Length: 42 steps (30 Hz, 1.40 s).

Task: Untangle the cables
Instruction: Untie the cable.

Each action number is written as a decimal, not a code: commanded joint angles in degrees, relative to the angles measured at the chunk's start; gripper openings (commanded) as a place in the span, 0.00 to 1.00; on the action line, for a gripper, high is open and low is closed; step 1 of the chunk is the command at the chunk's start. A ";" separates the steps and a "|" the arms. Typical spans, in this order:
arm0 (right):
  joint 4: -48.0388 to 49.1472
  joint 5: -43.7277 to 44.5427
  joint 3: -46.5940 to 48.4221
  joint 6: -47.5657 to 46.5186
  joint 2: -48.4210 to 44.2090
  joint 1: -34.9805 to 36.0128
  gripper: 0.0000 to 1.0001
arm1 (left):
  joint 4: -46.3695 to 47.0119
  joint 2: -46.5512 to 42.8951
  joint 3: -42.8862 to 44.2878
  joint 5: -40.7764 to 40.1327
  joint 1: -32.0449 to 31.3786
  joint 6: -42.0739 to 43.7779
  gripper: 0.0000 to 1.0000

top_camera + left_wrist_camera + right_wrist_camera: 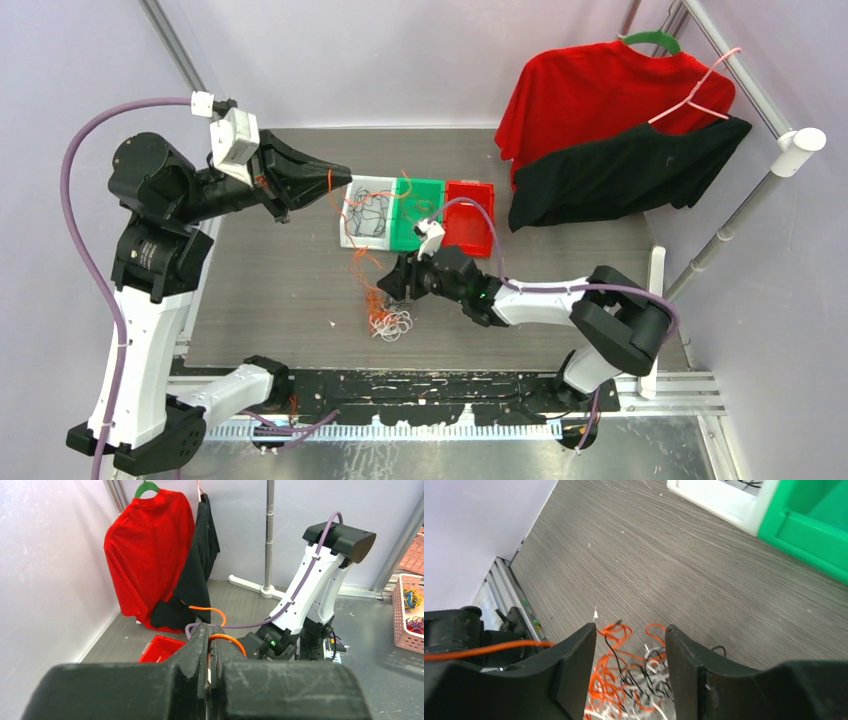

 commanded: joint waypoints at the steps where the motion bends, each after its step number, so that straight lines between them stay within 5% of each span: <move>1: 2.65 3.78 -2.39 -3.97 -9.66 0.08 0.62 | 1.24 -1.42 -0.93 -0.77 -0.18 2.27 0.00; 11: -3.46 -7.70 -0.11 -6.63 -24.25 0.10 0.69 | -2.75 -3.21 -6.35 -2.87 -0.18 9.33 0.00; 23: -3.28 -16.70 5.00 -6.25 -15.16 1.82 0.67 | -5.30 -3.46 -6.92 -4.68 -0.14 13.19 0.00; 27: -2.05 -15.25 4.95 -5.00 -12.31 1.91 0.52 | -6.62 -3.71 -6.69 -5.12 -0.15 14.73 0.00; 33: -6.08 -6.60 0.91 -7.09 -17.96 1.90 0.09 | -10.80 -4.40 -6.24 -7.06 -0.20 19.93 0.00; 42: -14.18 1.06 -10.16 -8.46 -30.12 0.85 0.01 | -10.44 -7.31 -7.72 -22.38 -0.14 27.67 0.00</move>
